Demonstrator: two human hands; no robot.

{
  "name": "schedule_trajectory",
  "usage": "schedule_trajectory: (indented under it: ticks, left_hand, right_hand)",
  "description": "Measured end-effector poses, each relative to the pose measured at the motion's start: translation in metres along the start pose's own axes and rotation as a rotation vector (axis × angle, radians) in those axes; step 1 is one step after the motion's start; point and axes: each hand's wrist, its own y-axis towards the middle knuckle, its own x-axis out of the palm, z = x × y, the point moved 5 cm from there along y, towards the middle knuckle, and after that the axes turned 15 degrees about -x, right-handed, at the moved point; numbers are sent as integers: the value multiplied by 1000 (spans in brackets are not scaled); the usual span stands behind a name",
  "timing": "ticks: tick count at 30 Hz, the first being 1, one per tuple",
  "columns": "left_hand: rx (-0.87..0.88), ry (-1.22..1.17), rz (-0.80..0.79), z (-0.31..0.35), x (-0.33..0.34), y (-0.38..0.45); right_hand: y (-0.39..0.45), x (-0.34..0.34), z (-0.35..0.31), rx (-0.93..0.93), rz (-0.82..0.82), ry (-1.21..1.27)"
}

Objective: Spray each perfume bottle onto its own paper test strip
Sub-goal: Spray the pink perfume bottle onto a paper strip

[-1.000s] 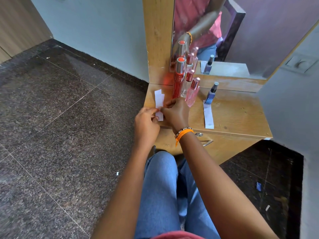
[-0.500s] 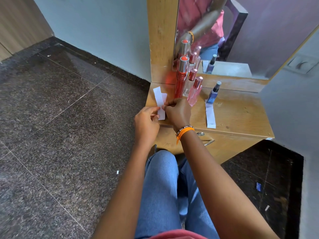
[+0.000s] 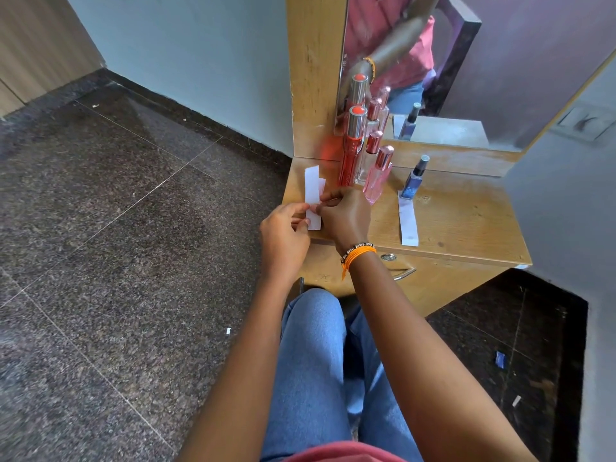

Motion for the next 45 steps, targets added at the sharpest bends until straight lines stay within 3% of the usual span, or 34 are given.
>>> schedule_trajectory:
  ticks: [9,16,19,22,26,36,45]
  left_hand:
    - [43,86,12,-2,4,2]
    - [62,136,3,1,6,2]
    - [35,112,-4,3,6,1]
    - [60,53,35,8,2,-5]
    - [141,42,90,17,4,-18]
    - [223,91,-108,36,49,-43]
    - [195,75,-147,37,54,-39]
  right_hand:
    - [0,-7,-3,-28,-17,-15]
    - [-7,-26,-16,-185,4,-10]
    - [-16,-37,-10,-214,-58,-36]
    - [-28,-51,7,-194,-107,-90]
    - [-41,-79,26,-139,-28,-115]
    - [-37,-101,34,-94,35,-217]
    - [-28,-106,30,-181,36,-341]
